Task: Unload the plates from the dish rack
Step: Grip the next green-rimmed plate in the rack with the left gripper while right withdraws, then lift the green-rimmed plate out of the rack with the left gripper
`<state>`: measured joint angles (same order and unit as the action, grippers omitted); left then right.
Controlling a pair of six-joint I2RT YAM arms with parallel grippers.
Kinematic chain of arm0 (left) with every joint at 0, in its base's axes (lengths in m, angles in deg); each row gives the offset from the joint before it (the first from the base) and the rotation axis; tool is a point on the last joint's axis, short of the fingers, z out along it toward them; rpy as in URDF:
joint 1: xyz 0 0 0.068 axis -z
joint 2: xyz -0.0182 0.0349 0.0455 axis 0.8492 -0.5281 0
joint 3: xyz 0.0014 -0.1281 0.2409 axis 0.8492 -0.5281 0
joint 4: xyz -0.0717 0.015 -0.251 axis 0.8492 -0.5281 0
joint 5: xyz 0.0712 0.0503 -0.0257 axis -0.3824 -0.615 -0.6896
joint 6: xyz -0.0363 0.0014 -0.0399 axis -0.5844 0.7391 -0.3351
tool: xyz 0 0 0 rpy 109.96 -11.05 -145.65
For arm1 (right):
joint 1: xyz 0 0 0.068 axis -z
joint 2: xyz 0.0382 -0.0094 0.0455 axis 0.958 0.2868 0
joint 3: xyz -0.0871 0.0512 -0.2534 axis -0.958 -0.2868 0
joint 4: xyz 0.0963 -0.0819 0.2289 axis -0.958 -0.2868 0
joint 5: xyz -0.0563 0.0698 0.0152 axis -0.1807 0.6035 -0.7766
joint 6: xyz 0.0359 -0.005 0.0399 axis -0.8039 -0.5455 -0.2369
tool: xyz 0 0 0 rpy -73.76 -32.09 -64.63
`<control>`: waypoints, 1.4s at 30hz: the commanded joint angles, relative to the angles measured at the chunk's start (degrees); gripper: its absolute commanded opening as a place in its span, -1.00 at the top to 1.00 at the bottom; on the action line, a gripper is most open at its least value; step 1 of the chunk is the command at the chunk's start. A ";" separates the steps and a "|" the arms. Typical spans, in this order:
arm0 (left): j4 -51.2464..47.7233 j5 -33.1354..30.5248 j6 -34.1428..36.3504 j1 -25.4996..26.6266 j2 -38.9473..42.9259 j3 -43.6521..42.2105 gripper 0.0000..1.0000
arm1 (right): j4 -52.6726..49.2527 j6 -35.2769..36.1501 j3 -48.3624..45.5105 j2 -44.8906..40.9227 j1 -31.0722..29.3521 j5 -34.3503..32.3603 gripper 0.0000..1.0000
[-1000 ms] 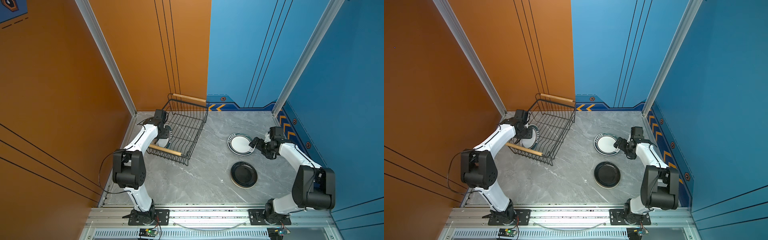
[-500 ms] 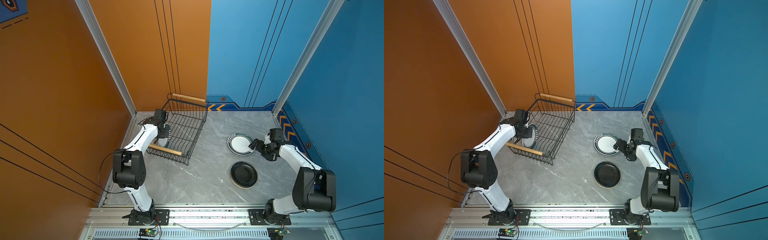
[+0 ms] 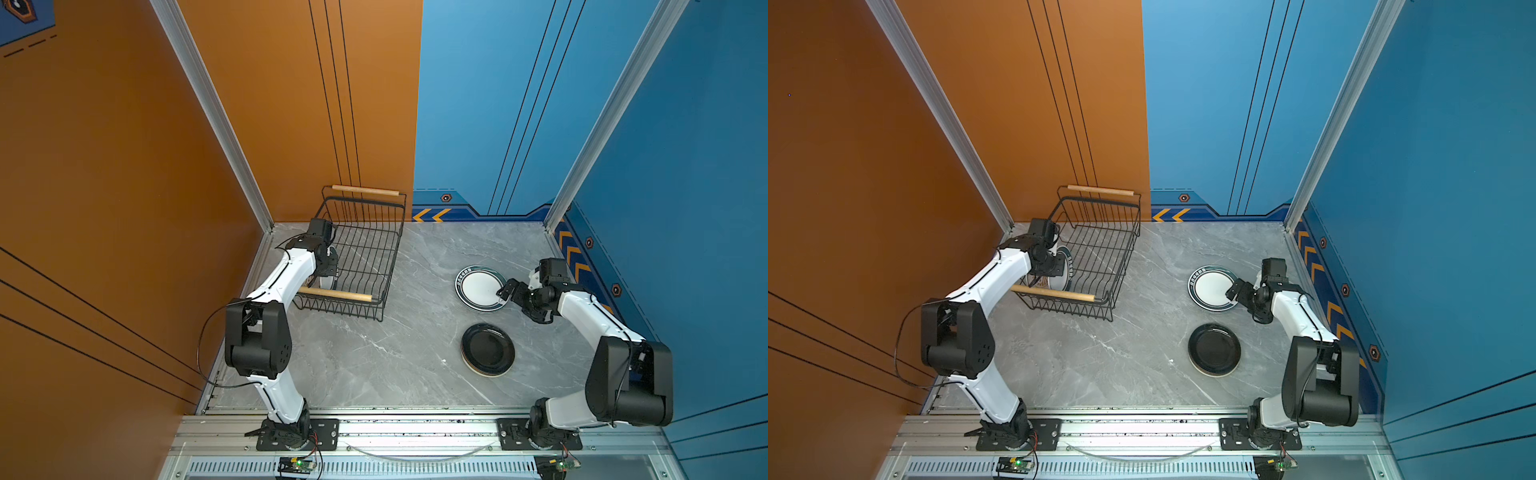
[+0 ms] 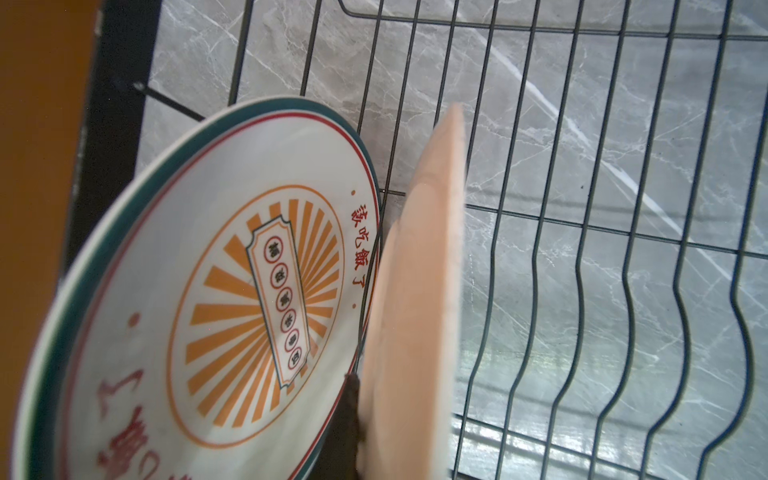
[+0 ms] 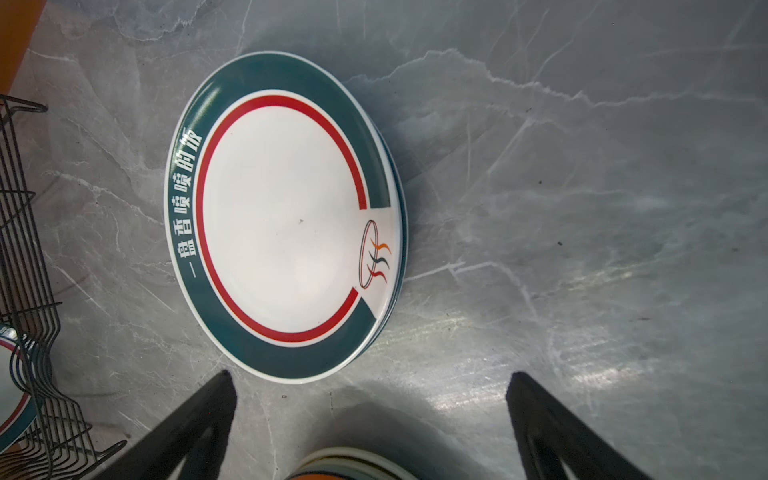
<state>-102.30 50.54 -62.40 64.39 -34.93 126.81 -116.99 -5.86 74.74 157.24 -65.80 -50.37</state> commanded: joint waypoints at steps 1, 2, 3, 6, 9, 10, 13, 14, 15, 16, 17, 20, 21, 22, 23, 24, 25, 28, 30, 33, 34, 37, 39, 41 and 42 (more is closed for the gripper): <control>-0.56 4.23 0.25 0.10 3.94 -0.64 0.85 | 1.20 -1.11 -0.90 -1.51 0.44 0.84 -1.00; -0.54 5.26 0.23 0.15 4.44 -0.68 0.87 | 1.23 -1.20 -0.90 -1.52 0.43 0.92 -1.00; -0.68 6.34 0.35 0.31 4.97 -0.64 0.89 | 1.26 -1.29 -0.90 -1.52 0.38 1.01 -1.00; -0.59 8.95 0.35 0.98 6.85 -0.72 0.94 | 1.31 -1.41 -0.73 -1.55 0.32 1.05 -1.00; -0.70 10.93 0.06 1.96 8.74 -0.43 0.97 | 1.31 -1.38 -0.38 -1.32 0.34 1.15 -1.00; -0.71 12.00 -0.21 2.08 9.49 -0.20 0.98 | 1.29 -1.38 -0.09 -1.23 0.38 1.13 -1.00; -0.72 14.42 -1.29 2.67 11.52 0.73 0.99 | 1.07 -1.25 0.81 -0.93 0.31 1.18 -1.00; -0.68 14.47 -1.46 2.95 12.01 1.05 0.99 | 0.90 -1.13 1.17 -0.93 0.38 1.10 -1.00; -0.83 14.22 -1.56 3.38 12.63 1.40 1.00 | 0.76 -0.95 1.61 -0.90 0.35 1.16 -1.00; -1.04 13.96 -1.74 3.67 12.98 1.83 1.00 | 0.55 -0.74 1.99 -0.91 0.33 1.06 -1.00; -1.51 13.70 -1.88 4.01 13.46 2.39 1.00 | 0.36 -0.60 2.45 -0.95 0.32 1.02 -1.00; -2.20 13.26 -3.06 4.94 15.15 3.59 1.00 | -0.18 -0.24 3.73 -1.36 0.42 1.16 -1.00; -2.09 13.77 -4.07 5.12 15.87 3.82 1.00 | -0.18 -0.24 3.97 -1.76 0.42 1.25 -1.00; -2.09 14.44 -5.24 5.15 16.48 4.23 1.00 | -0.18 -0.24 4.23 -2.18 0.55 1.25 -1.00; -2.15 15.52 -6.63 5.20 17.10 4.68 1.00 | -0.13 -0.24 4.44 -2.78 0.62 1.64 -1.00; -2.00 16.61 -8.36 5.16 17.64 5.17 1.00 | -0.11 -0.24 4.63 -3.48 0.68 2.19 -1.00; -1.85 17.38 -10.36 5.17 18.03 5.53 1.00 | -0.10 -0.44 4.77 -4.07 0.70 2.40 -1.00; -0.34 19.98 -18.51 5.81 18.74 5.83 1.00 | 0.07 -1.34 4.91 -5.96 1.18 5.97 -1.00; 3.34 22.45 -24.22 7.01 19.27 4.25 1.00 | 3.30 -3.70 3.66 -7.73 1.23 10.44 -1.00; 9.82 24.37 -30.46 10.33 19.26 2.01 1.00 | 10.37 -9.45 0.66 -10.83 1.00 16.19 -1.00; 11.01 24.06 -31.62 11.63 18.97 1.87 1.00 | 12.13 -11.06 -0.13 -11.77 0.88 17.73 -1.00; 16.90 25.49 -36.71 14.94 17.75 0.81 1.00 | 15.22 -15.15 -1.43 -15.11 -0.96 19.01 -1.00; 23.75 28.51 -41.54 16.33 17.08 -1.61 1.00 | 20.98 -19.40 -3.45 -17.65 -3.04 19.09 -1.00; 27.90 29.86 -44.73 17.34 16.23 -2.83 1.00 | 27.56 -23.96 -5.58 -19.28 -4.62 20.00 -1.00; 30.93 30.34 -46.18 17.89 15.69 -3.08 1.00 | 31.25 -26.51 -6.72 -19.82 -5.42 20.07 -1.00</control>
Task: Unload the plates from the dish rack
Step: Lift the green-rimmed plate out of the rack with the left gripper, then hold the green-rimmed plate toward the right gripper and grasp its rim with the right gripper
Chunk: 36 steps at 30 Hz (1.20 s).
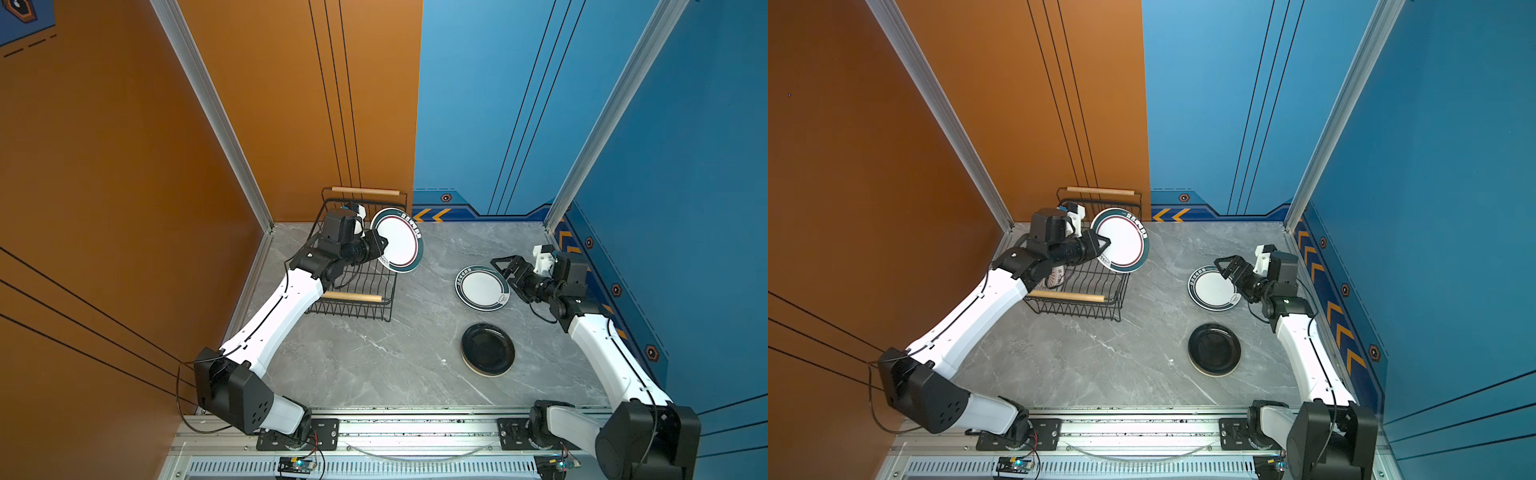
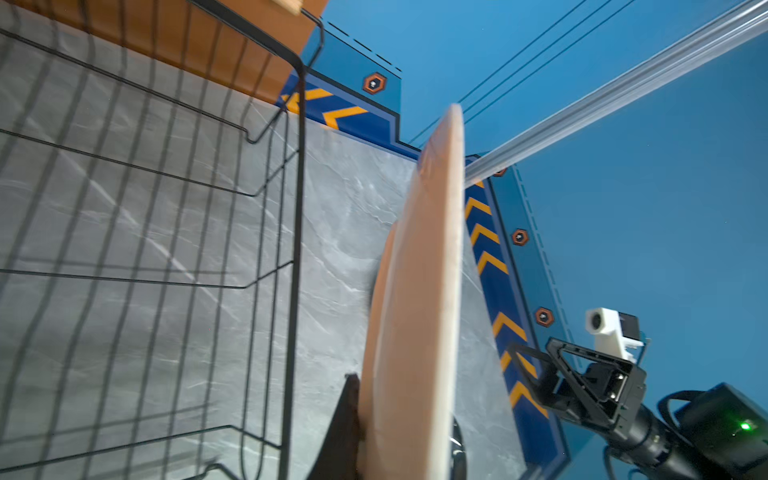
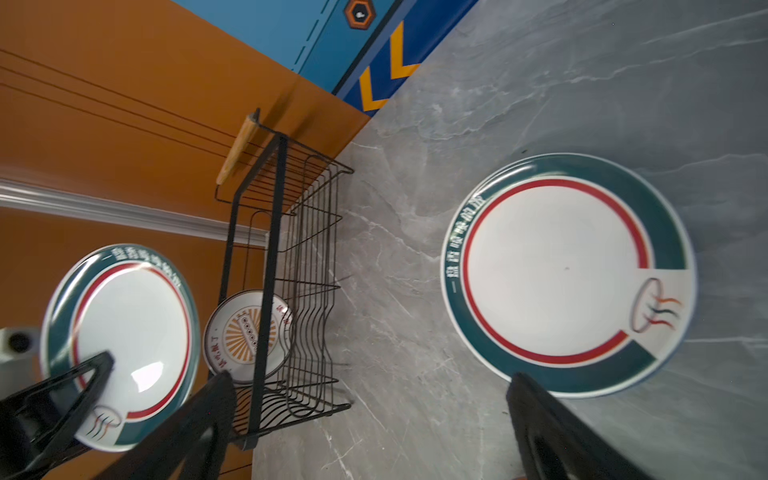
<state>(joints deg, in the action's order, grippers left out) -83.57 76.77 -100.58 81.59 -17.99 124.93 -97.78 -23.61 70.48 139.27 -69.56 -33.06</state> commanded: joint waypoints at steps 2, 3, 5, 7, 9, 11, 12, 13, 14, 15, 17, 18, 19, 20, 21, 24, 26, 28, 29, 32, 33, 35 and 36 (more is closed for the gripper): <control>15.47 4.76 -10.09 2.06 -2.28 -1.84 1.00 | 18.29 -12.31 -4.15 -2.23 -3.26 2.87 -1.00; 16.60 5.24 -10.83 2.84 -3.01 -1.69 1.00 | 19.46 -13.24 -4.14 -1.90 -4.08 2.87 -1.00; 18.49 7.13 -11.86 4.09 -5.09 -0.72 1.00 | 19.92 -13.85 -3.48 -0.87 -5.84 2.66 -0.97; 19.62 8.86 -13.43 4.96 -7.37 0.05 1.00 | 21.95 -14.89 -3.10 0.43 -7.47 2.80 -0.91; 22.42 10.16 -14.94 5.87 -9.00 -0.22 1.00 | 24.07 -15.93 -2.94 1.62 -8.78 2.92 -0.81; 22.61 10.78 -14.92 6.71 -10.39 0.39 1.00 | 24.61 -16.49 -2.56 2.75 -9.78 2.84 -0.68; 22.65 10.96 -14.48 6.93 -10.91 0.68 1.00 | 24.70 -16.35 -2.29 3.32 -10.20 3.08 -0.64; 22.66 11.10 -14.50 7.09 -11.66 0.84 1.00 | 25.55 -16.37 -2.24 4.03 -10.67 3.29 -0.60; 23.29 11.48 -15.05 7.12 -12.28 0.64 1.00 | 26.60 -16.71 -2.34 4.65 -11.11 3.38 -0.58; 24.59 12.30 -15.83 7.10 -12.90 0.30 1.00 | 27.74 -17.36 -2.48 5.26 -11.54 3.37 -0.54; 26.82 13.63 -17.42 7.08 -13.95 -0.30 1.00 | 30.01 -18.84 -2.74 6.50 -12.26 3.35 -0.49; 28.38 14.69 -18.06 7.27 -14.43 -0.47 1.00 | 31.03 -19.97 -2.79 7.18 -12.76 3.35 -0.46; 28.83 15.87 -18.14 7.44 -15.11 -0.02 1.00 | 32.06 -20.80 -2.87 7.68 -13.18 3.50 -0.44; 28.79 17.03 -18.39 7.61 -15.88 0.63 1.00 | 33.12 -21.44 -2.88 8.29 -13.79 3.59 -0.42; 28.91 17.61 -18.67 7.86 -16.38 1.00 1.00 | 33.75 -21.82 -2.79 8.75 -14.23 3.64 -0.42; 29.13 18.35 -18.67 8.67 -17.21 1.41 1.00 | 35.02 -22.36 -2.50 9.95 -15.14 3.50 -0.33; 29.16 19.05 -18.45 9.08 -17.59 1.75 1.00 | 36.32 -23.11 -2.51 10.44 -15.39 3.55 -0.24; 29.19 19.53 -18.42 9.39 -17.83 1.76 1.00 | 37.78 -23.91 -2.78 10.91 -15.44 3.57 -0.10; 29.15 19.76 -18.62 9.48 -17.93 1.77 1.00 | 38.78 -24.42 -3.00 11.17 -15.41 3.67 -0.05; 29.18 20.61 -18.95 9.80 -18.59 1.86 1.00 | 42.78 -26.66 -3.68 12.10 -15.45 4.00 0.05; 29.19 20.86 -18.94 9.84 -18.85 1.97 1.00 | 44.25 -27.53 -3.82 12.54 -15.51 4.27 0.08; 29.09 21.59 -18.37 10.11 -19.71 2.59 0.96 | 48.80 -30.29 -4.40 13.71 -15.51 4.83 0.16; 28.93 21.77 -18.39 10.06 -20.11 2.72 0.94 | 50.69 -31.56 -4.58 14.31 -15.50 5.17 0.22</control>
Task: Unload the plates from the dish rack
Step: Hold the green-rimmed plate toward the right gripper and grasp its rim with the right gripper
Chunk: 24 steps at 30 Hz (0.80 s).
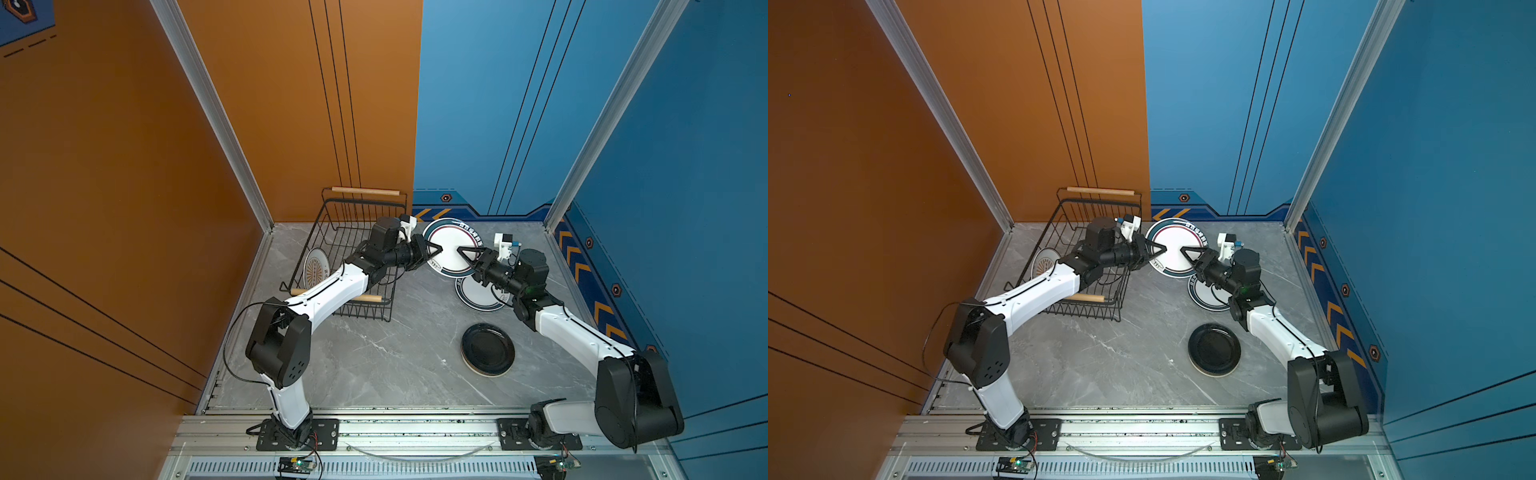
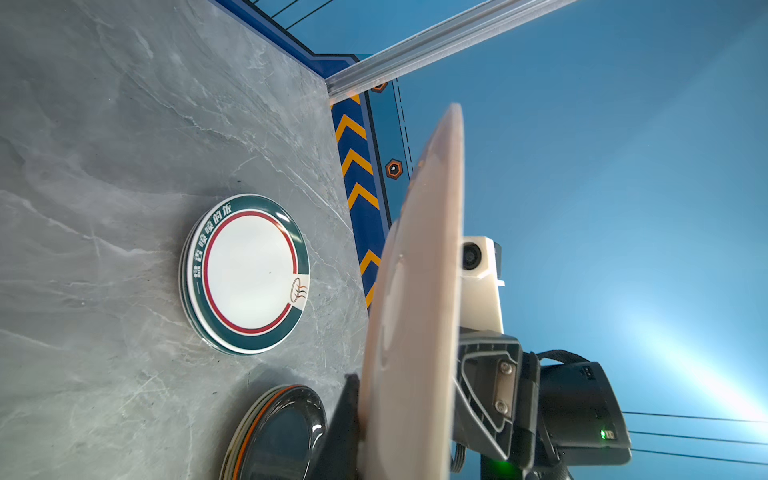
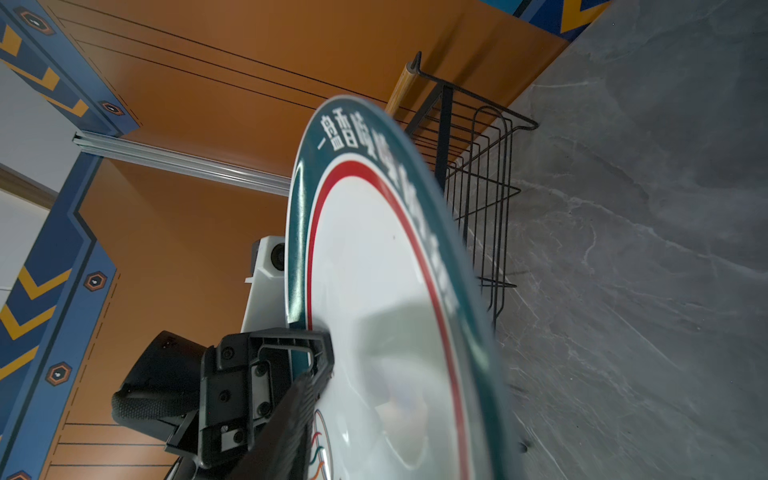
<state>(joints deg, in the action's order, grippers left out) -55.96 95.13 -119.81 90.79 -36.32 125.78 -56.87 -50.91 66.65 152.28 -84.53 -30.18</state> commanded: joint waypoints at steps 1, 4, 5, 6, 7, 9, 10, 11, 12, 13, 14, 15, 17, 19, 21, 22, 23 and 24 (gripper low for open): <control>1.26 3.67 0.97 0.79 -2.29 2.03 0.92 | 11.76 -5.65 -0.87 2.08 -0.56 2.65 0.28; 0.18 4.57 1.73 0.92 -3.61 2.99 0.88 | 16.33 -8.46 -1.16 3.81 -0.49 3.26 0.45; 0.09 4.88 1.83 0.99 -3.90 3.23 0.86 | 16.76 -8.70 -1.17 4.18 -0.56 3.25 0.49; -0.03 5.18 1.90 1.06 -4.21 3.41 0.82 | 16.82 -8.71 -1.07 4.40 -0.53 3.31 0.56; -0.03 5.42 2.10 1.02 -4.35 3.61 0.76 | 16.58 -8.48 -1.12 4.57 -0.49 3.29 0.62; -1.68 5.49 3.41 1.00 -4.32 4.32 0.59 | 15.19 -7.56 -1.02 4.52 -0.43 3.18 0.69; -3.05 5.20 4.72 0.99 -4.15 4.90 0.48 | 14.00 -6.72 -0.91 4.29 -0.32 3.15 0.73; -4.83 4.82 6.07 0.96 -3.91 5.50 0.35 | 12.73 -6.01 -0.76 4.06 -0.27 3.01 0.75; -7.06 4.33 7.61 0.99 -3.70 6.22 0.26 | 11.14 -5.05 -0.68 3.72 -0.14 2.81 0.77; -10.33 3.50 9.59 0.98 -3.57 7.20 0.18 | 9.91 -4.34 -0.57 3.31 0.17 2.48 0.79; -13.94 2.95 11.58 0.97 -3.53 8.56 0.09 | 9.50 -4.19 -0.63 3.14 0.42 2.35 0.82; -17.21 2.16 13.71 0.87 -3.52 9.94 0.01 | 9.57 -4.23 -0.51 3.09 0.81 2.45 0.84; -20.80 2.11 15.30 0.30 -3.02 10.51 -0.06 | 9.22 -4.31 0.08 2.94 1.59 2.91 0.86; -20.81 2.34 15.94 -0.75 -1.71 9.90 -0.15 | 7.92 -3.69 1.04 2.57 2.54 3.46 0.89; -22.50 1.34 17.61 -1.84 -0.02 9.66 -0.16 | 5.13 -2.24 2.26 1.91 3.55 3.81 0.89; -24.34 0.29 19.14 -2.45 0.95 9.77 -0.17 | 3.16 -0.98 3.11 1.41 4.16 4.03 0.89; -26.65 -0.83 20.57 -2.96 1.84 10.08 -0.18 | 0.75 0.36 4.02 0.91 4.65 4.06 0.89; -29.65 -2.80 22.54 -3.66 3.00 10.50 -0.19 | -2.49 2.23 5.10 0.40 5.24 4.19 0.89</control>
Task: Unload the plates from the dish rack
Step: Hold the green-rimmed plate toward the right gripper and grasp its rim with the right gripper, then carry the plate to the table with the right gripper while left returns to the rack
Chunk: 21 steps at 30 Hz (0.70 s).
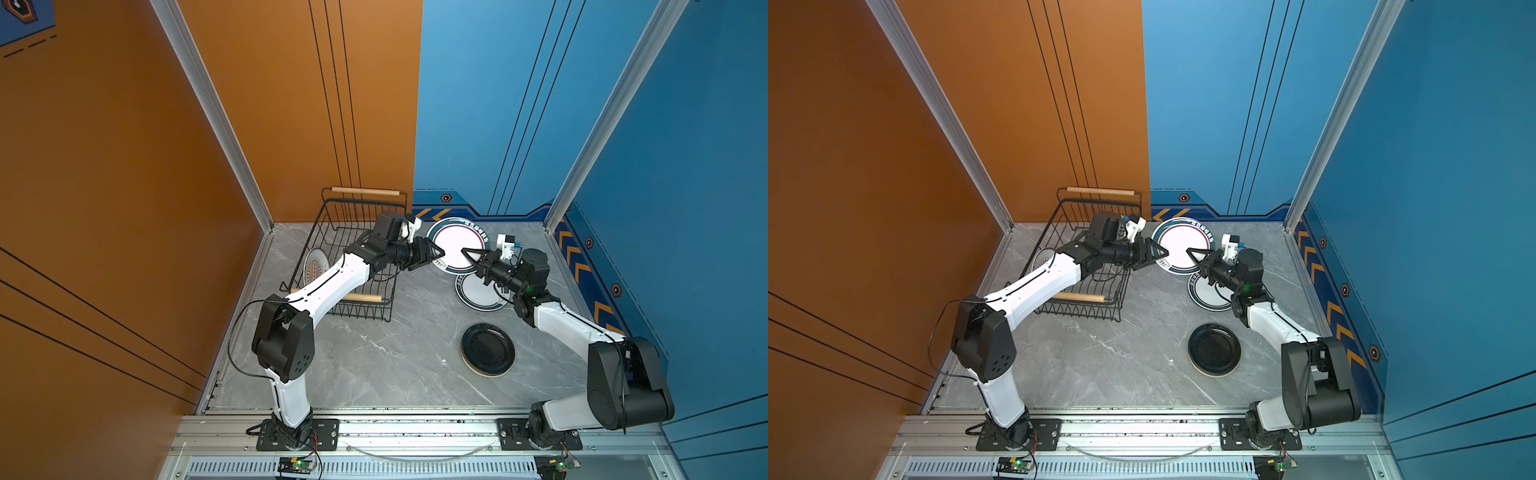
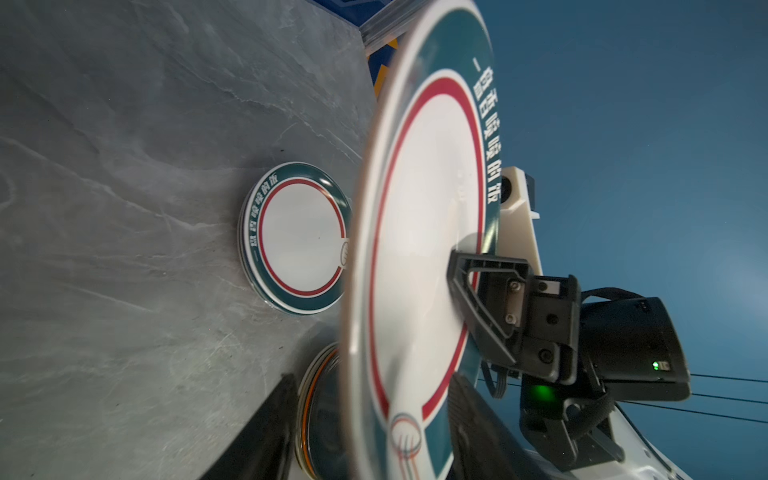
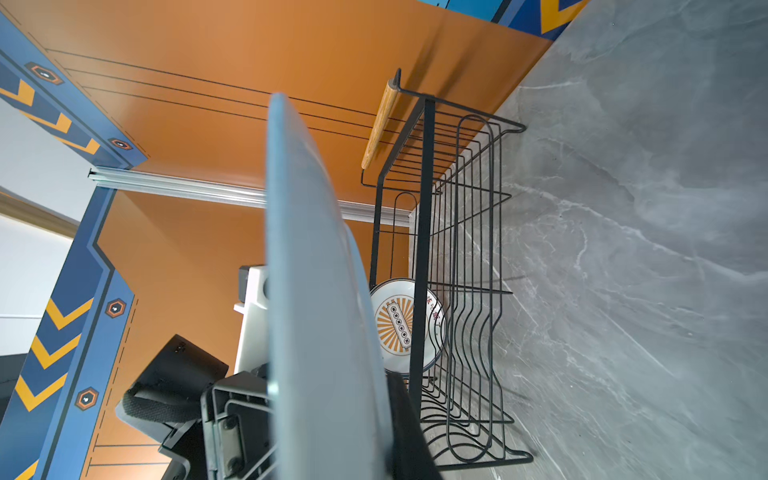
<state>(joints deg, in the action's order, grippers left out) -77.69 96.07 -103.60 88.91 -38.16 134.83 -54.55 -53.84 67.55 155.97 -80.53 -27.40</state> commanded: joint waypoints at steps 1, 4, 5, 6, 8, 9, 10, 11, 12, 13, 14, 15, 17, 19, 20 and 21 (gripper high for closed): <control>-10.78 -5.49 8.29 -2.60 5.90 1.77 -0.23 | -8.35 7.41 5.58 -3.98 1.91 1.50 0.89; -18.83 -11.95 13.26 -4.88 9.23 2.58 -0.27 | -22.09 16.23 10.12 -5.84 3.74 0.59 0.89; -20.77 -13.99 14.43 -5.71 10.30 2.45 -0.27 | -27.50 19.36 11.87 -6.33 4.22 -0.61 0.89; -22.49 -16.24 15.65 -6.79 11.36 2.13 -0.28 | -33.80 23.78 13.80 -7.18 4.75 -2.41 0.89; -25.32 -19.65 17.10 -9.07 13.13 1.11 -0.28 | -44.43 31.13 17.15 -8.68 5.33 -8.05 0.89; -26.70 -22.08 17.41 -10.26 14.15 0.34 -0.28 | -48.18 33.91 18.21 -9.39 5.72 -10.52 0.89; -27.77 -24.35 17.94 -11.35 14.97 -0.47 -0.29 | -50.83 35.83 18.89 -10.07 6.24 -12.73 0.89; -28.37 -25.87 18.31 -12.30 15.84 -1.49 -0.29 | -52.87 37.00 19.18 -10.52 6.84 -14.27 0.89; -28.81 -27.15 18.59 -13.71 16.62 -2.42 -0.28 | -54.80 38.13 19.37 -10.89 7.49 -15.70 0.89; -29.12 -28.26 18.78 -15.12 17.44 -3.53 -0.29 | -56.61 39.11 19.46 -11.28 8.24 -17.37 0.89; -29.51 -29.32 19.03 -16.17 18.07 -4.31 -0.30 | -57.97 39.98 19.46 -11.47 8.92 -18.54 0.89; -29.95 -30.76 19.53 -17.40 18.72 -4.99 -0.32 | -59.17 40.80 19.28 -11.53 9.73 -19.58 0.89; -30.61 -33.20 20.22 -19.25 19.62 -6.04 -0.36 | -60.31 41.58 18.62 -11.68 11.21 -20.18 0.89; -30.75 -33.80 20.63 -21.05 19.94 -6.94 -0.42 | -60.64 42.25 17.50 -11.59 12.58 -20.25 0.89; -30.78 -33.80 20.74 -21.74 19.96 -7.23 -0.44 | -60.65 42.44 17.04 -11.30 13.05 -20.05 0.90; -30.86 -34.51 20.74 -22.28 19.90 -7.64 -0.48 | -60.60 42.68 16.54 -10.93 13.59 -19.85 0.90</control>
<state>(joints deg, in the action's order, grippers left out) -105.99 65.53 -84.67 67.67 -19.45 128.36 -112.18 -14.82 84.97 144.91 -67.86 -45.41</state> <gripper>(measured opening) 0.733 0.115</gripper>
